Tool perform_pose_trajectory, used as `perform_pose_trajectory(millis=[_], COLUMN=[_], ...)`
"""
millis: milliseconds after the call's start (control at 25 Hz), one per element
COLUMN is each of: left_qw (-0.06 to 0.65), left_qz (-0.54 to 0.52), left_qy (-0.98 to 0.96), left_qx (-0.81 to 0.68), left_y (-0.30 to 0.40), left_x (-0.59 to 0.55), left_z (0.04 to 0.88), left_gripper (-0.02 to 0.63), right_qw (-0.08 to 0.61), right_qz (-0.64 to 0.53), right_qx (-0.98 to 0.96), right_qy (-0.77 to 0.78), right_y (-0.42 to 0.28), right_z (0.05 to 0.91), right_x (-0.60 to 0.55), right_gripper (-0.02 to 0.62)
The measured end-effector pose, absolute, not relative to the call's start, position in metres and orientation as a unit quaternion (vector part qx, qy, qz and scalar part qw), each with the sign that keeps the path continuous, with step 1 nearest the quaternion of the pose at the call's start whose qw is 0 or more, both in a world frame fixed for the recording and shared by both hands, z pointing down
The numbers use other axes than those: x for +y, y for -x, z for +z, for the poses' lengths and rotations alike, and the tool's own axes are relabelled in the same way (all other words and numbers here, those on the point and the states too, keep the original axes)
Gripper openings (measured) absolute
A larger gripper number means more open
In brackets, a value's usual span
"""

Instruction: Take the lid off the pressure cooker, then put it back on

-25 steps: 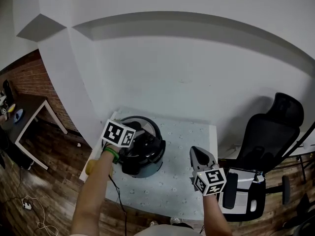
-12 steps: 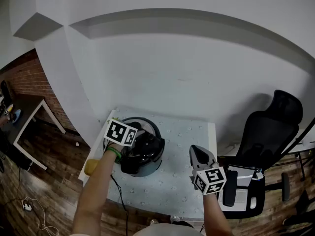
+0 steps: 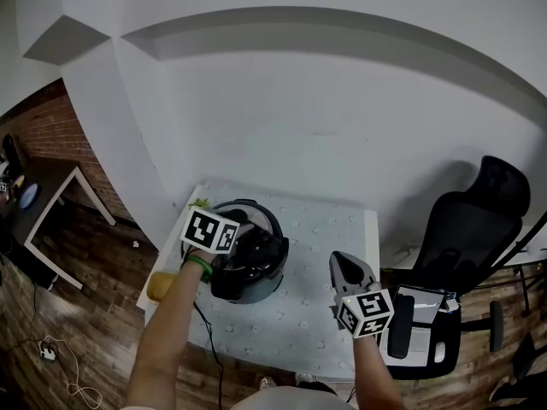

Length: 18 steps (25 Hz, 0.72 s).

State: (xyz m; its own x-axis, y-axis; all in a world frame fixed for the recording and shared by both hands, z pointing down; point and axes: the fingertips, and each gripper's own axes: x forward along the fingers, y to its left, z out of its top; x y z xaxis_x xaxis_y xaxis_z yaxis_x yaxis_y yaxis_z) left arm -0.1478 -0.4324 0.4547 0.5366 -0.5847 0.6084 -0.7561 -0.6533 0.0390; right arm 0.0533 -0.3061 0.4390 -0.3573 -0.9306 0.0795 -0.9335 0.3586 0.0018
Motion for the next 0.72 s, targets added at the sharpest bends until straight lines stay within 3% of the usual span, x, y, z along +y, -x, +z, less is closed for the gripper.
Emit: perform_pose_trajectory(millis=[720], left_qw=[0.143], left_qz=[0.280], left_qy=[-0.852], left_qx=[-0.418], left_y=[0.150], left_x=[-0.434], left_z=[0.455], left_gripper=[0.276], right_qw=[0.036], right_qz=[0.026], right_qx=[-0.825], right_qy=[-0.564], right_y=[-0.069], right_z=[0.443], right_x=[-0.301], right_gripper=[0.000])
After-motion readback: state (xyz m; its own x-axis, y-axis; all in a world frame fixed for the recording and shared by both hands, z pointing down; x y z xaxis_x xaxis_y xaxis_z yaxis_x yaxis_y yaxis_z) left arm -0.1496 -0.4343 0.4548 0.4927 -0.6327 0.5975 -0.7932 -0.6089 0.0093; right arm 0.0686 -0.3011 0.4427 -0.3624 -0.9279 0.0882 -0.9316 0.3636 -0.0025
